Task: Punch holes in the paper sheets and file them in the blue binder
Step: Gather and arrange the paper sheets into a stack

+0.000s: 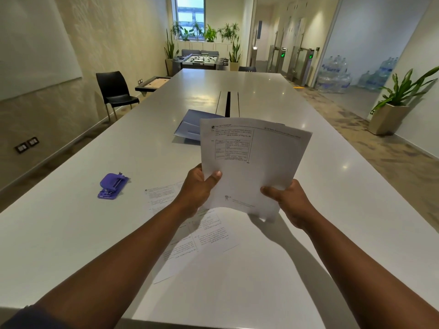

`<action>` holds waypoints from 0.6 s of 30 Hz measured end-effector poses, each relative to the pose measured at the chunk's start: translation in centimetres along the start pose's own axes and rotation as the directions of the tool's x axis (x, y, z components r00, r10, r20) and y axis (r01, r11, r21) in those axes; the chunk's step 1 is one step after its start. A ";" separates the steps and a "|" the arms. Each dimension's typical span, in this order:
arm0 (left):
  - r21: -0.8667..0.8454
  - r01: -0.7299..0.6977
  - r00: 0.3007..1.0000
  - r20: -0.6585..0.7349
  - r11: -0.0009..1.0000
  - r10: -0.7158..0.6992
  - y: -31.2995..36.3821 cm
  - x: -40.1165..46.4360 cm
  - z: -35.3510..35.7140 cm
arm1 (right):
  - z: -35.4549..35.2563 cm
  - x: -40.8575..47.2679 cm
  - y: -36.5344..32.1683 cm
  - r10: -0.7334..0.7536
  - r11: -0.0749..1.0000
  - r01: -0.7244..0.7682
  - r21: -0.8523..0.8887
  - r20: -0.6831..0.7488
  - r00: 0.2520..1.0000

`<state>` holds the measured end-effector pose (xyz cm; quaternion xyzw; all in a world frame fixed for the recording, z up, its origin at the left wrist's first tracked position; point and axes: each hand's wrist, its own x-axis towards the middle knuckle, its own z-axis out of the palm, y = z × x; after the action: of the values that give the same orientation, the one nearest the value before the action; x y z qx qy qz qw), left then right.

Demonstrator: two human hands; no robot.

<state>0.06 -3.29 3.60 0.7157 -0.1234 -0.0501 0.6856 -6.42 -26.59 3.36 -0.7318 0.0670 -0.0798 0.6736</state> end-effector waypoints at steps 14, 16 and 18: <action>0.082 0.169 0.974 -0.164 0.982 -0.154 -0.9 0.3 -1.8 | 2.5 1.0 -1.1 0.026 0.977 -0.036 -0.209 -0.051 0.998; 0.115 0.204 0.970 -0.158 0.972 -0.185 -1.5 0.1 -2.7 | 3.0 1.3 -0.7 0.088 0.980 -0.088 -0.177 -0.009 0.996; 0.203 0.259 0.960 -0.159 0.944 -0.229 -2.3 -0.1 -3.8 | 3.5 1.6 -0.3 0.145 0.975 -0.141 -0.173 0.010 0.989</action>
<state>1.16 0.47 1.46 0.7992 0.0076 -0.0730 0.5965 -4.13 -23.45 3.38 -0.7813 0.1184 -0.0168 0.6126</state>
